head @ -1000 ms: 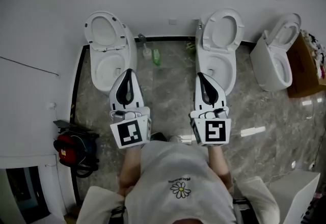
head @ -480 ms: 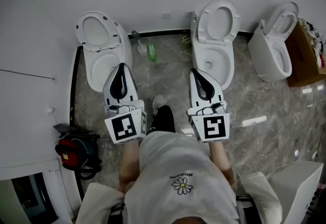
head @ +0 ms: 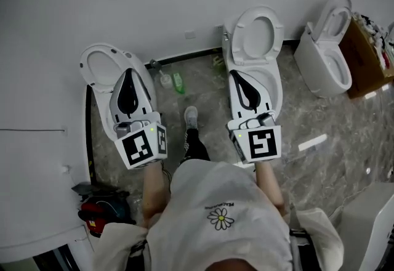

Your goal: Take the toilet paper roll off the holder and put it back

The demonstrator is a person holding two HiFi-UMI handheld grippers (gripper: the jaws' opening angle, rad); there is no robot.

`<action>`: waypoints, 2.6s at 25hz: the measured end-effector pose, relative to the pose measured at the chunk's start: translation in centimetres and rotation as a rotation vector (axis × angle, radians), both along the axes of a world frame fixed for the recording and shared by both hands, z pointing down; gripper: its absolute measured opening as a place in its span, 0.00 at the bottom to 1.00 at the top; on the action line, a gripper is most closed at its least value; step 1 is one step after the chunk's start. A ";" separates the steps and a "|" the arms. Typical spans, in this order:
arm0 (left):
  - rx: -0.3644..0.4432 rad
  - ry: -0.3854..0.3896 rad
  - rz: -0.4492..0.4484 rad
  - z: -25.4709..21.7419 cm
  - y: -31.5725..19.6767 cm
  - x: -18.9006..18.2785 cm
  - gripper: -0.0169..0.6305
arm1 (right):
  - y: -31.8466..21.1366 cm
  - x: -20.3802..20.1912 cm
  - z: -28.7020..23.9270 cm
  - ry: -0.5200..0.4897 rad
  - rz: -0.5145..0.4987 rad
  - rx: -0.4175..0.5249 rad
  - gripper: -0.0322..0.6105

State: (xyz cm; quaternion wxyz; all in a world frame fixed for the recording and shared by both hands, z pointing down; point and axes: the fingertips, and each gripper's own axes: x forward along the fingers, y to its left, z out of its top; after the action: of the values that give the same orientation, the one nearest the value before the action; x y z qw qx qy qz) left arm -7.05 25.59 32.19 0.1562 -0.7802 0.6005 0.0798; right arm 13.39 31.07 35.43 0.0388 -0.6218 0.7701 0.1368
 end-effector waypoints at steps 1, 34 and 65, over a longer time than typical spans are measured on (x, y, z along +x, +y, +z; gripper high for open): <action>0.003 -0.003 0.001 -0.2 -1.8 0.0 0.05 | -1.6 0.3 0.0 0.001 0.016 -0.003 0.06; -0.076 0.047 0.112 -1.6 -42.5 -2.1 0.05 | -45.7 -9.1 -3.0 0.009 -0.055 -0.077 0.06; -0.069 0.018 0.003 -2.4 -48.4 2.2 0.05 | -53.1 -4.8 -0.6 0.012 -0.169 -0.136 0.07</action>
State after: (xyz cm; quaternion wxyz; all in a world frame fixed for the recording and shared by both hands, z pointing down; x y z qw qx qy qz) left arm -4.84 -22.79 29.75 0.1239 -0.7852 0.6031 0.0662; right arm 8.55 -21.98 34.85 0.0030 -0.5550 0.8276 0.0841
